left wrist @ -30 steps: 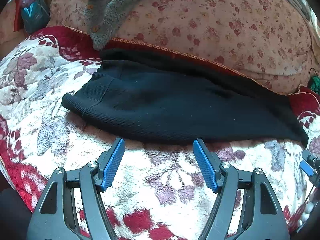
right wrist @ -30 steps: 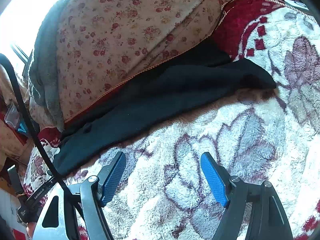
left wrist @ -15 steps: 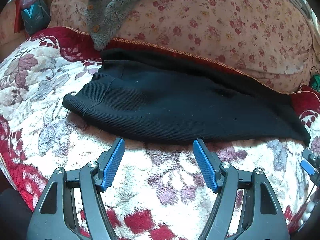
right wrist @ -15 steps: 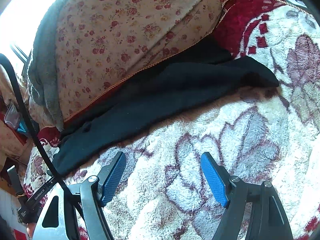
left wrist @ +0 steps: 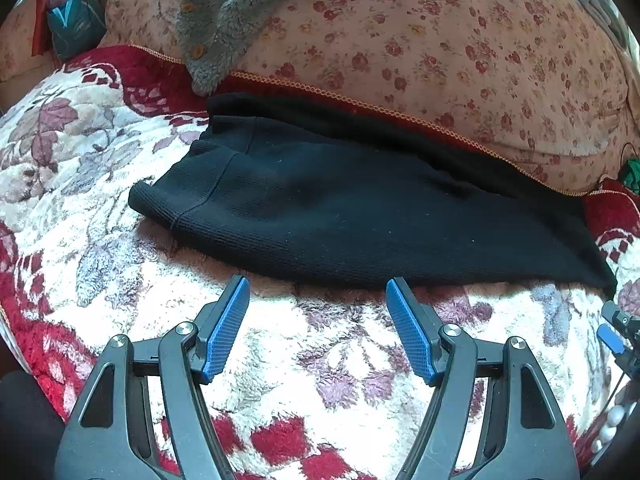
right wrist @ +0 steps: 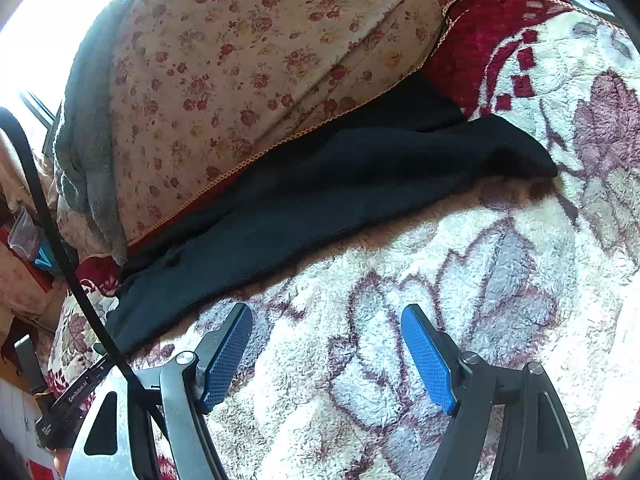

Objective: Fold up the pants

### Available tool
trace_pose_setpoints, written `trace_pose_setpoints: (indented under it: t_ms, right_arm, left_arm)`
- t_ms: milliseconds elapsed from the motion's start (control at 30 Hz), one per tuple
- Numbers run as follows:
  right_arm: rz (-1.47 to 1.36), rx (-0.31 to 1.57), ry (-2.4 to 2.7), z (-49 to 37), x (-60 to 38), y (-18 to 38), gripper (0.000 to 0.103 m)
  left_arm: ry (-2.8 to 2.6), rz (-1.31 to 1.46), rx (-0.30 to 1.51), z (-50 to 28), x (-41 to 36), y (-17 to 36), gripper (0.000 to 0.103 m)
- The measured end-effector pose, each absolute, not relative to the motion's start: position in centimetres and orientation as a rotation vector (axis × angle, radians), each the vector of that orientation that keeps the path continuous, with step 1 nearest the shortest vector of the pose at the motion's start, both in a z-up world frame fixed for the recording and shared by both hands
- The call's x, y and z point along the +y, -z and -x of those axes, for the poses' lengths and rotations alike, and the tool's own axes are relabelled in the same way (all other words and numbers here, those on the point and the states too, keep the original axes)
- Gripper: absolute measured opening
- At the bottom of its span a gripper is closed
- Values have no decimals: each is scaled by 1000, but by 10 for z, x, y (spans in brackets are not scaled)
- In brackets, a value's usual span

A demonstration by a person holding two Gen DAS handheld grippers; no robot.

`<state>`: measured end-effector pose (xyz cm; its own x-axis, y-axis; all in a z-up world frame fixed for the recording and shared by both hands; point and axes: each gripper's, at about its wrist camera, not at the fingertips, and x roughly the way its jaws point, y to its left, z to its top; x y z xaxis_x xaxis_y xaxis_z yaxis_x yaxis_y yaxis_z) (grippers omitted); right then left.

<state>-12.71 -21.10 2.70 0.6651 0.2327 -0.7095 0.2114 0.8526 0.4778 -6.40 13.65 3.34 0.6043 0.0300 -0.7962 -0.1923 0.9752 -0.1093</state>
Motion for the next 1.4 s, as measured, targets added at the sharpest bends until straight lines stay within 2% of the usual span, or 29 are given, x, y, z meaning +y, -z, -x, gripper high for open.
trace_pose_setpoints:
  t_ms: [433, 1100, 1133, 1200, 1267, 1367, 1400]
  right_arm:
    - [-626, 838, 2, 121, -235, -21, 76]
    - [-771, 748, 4, 52, -275, -5, 76]
    - [-769, 745, 7, 48, -276, -5, 74]
    - [-769, 747, 37, 45, -281, -2, 59]
    - [-807, 726, 47, 45, -289, 3, 32]
    - [-887, 698, 2, 48, -299, 10, 15]
    - [-883, 691, -5, 49, -299, 9, 13]
  left_arm:
    - [-68, 283, 932, 50, 137, -27, 71]
    - [-75, 451, 941, -11, 159, -24, 71]
    - [-75, 450, 941, -14, 160, -24, 71]
    - [-77, 448, 945, -22, 161, -23, 71]
    - [-76, 438, 946, -27, 160, -23, 70]
    - [-126, 377, 931, -28, 162, -24, 27]
    - [-107, 395, 932, -28, 166, -23, 21]
